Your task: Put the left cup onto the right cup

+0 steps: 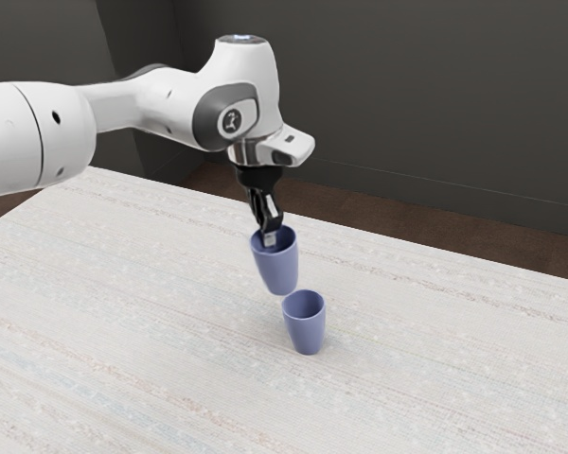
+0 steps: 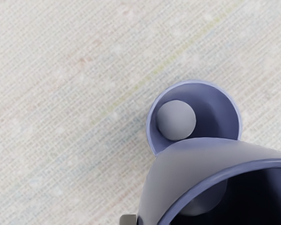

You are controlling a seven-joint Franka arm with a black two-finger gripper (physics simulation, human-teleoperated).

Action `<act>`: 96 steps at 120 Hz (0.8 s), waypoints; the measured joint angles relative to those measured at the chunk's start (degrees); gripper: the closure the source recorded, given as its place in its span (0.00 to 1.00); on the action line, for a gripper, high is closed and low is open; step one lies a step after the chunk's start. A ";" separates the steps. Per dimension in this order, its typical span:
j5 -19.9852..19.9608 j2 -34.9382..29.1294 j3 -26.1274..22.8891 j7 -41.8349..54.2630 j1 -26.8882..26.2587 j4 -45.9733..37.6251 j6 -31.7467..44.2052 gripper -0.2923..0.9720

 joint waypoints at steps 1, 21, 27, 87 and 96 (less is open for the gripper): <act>-0.01 0.04 -0.02 0.00 0.00 0.03 0.00 0.85; -0.07 0.83 -0.18 -0.04 0.00 0.62 0.02 0.85; -0.08 1.08 -0.19 -0.05 0.00 0.99 0.01 0.85; -0.16 4.20 -1.33 -0.11 0.00 4.34 -0.34 0.85; -0.21 4.45 -1.51 -0.11 0.00 4.48 -0.35 0.85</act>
